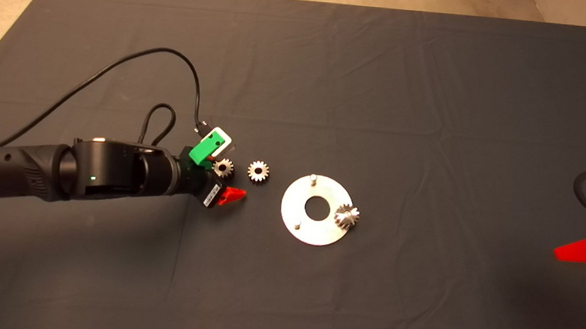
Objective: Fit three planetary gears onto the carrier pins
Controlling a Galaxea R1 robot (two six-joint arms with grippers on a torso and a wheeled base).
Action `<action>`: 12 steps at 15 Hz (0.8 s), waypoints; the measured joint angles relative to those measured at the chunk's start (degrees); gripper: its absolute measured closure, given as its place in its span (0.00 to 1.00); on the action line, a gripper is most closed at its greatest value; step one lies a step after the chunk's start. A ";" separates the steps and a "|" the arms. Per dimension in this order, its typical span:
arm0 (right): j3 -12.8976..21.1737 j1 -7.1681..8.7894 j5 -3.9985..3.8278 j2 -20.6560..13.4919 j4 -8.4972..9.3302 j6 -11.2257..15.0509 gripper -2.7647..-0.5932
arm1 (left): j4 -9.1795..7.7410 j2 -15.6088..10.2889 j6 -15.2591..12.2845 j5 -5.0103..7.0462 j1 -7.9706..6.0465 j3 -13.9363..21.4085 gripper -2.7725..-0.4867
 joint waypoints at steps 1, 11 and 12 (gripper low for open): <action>0.00 0.00 0.00 0.01 0.02 0.00 0.54 | 0.16 -0.11 0.11 0.01 0.00 0.00 0.26; 0.00 0.28 -0.01 0.00 0.16 -0.01 0.54 | 0.63 -0.23 0.16 0.09 -0.02 -0.05 0.41; 0.02 0.30 -0.01 0.00 0.21 -0.01 0.54 | 0.63 -0.17 0.16 0.07 -0.02 -0.11 0.42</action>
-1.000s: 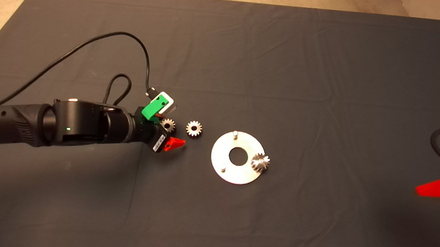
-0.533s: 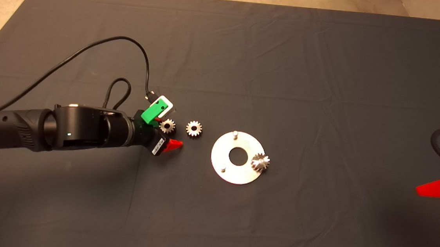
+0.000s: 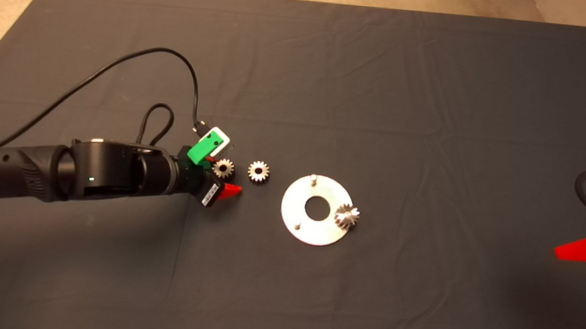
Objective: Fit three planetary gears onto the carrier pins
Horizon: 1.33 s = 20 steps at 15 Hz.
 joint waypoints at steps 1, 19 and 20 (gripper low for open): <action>0.00 0.00 0.00 0.00 0.01 0.00 0.54 | 0.00 0.05 0.00 0.01 0.00 -0.02 0.42; 0.02 0.00 0.00 0.00 0.12 -0.02 0.54 | 1.32 -0.05 0.00 0.01 0.00 -0.18 0.76; 0.02 0.00 0.00 0.00 0.20 -0.02 0.54 | 1.32 -0.05 0.00 0.01 0.02 -0.18 0.76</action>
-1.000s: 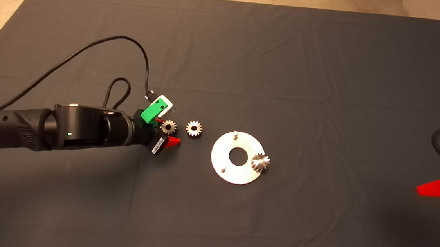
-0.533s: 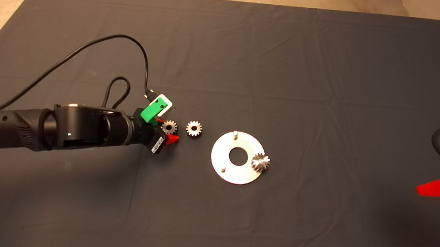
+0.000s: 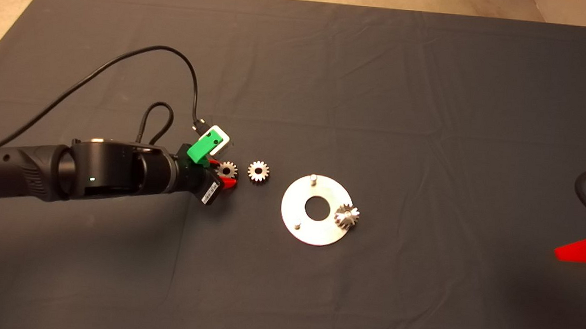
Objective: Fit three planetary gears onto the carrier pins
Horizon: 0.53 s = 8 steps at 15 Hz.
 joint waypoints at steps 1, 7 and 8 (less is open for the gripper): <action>0.00 0.00 0.01 0.00 0.11 0.02 0.54 | 0.00 0.00 0.00 0.00 -0.02 0.00 0.76; 0.00 0.61 0.00 0.00 0.45 0.02 0.54 | 0.41 -0.01 0.00 0.00 0.01 0.00 0.80; 0.00 0.61 0.00 0.00 0.47 0.00 0.54 | 0.41 -0.04 0.00 0.02 0.00 0.00 0.80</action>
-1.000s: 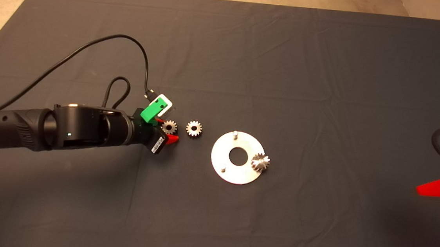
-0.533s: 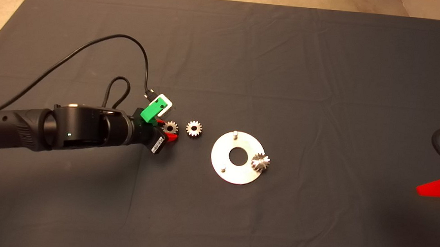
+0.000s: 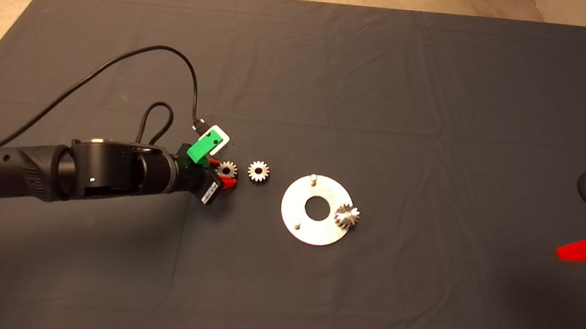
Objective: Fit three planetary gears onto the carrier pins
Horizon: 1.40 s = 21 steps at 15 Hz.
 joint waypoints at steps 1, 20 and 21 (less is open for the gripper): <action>0.00 0.00 0.00 0.00 0.01 0.00 0.54 | 0.00 -0.05 0.00 0.00 0.02 0.00 0.81; 0.06 0.20 0.01 0.15 0.25 0.00 0.54 | 0.17 -7.95 -5.66 17.01 -4.18 32.72 0.90; 0.06 0.21 0.04 0.13 0.28 0.00 0.54 | 0.20 -5.92 -6.09 17.62 -4.19 32.72 0.90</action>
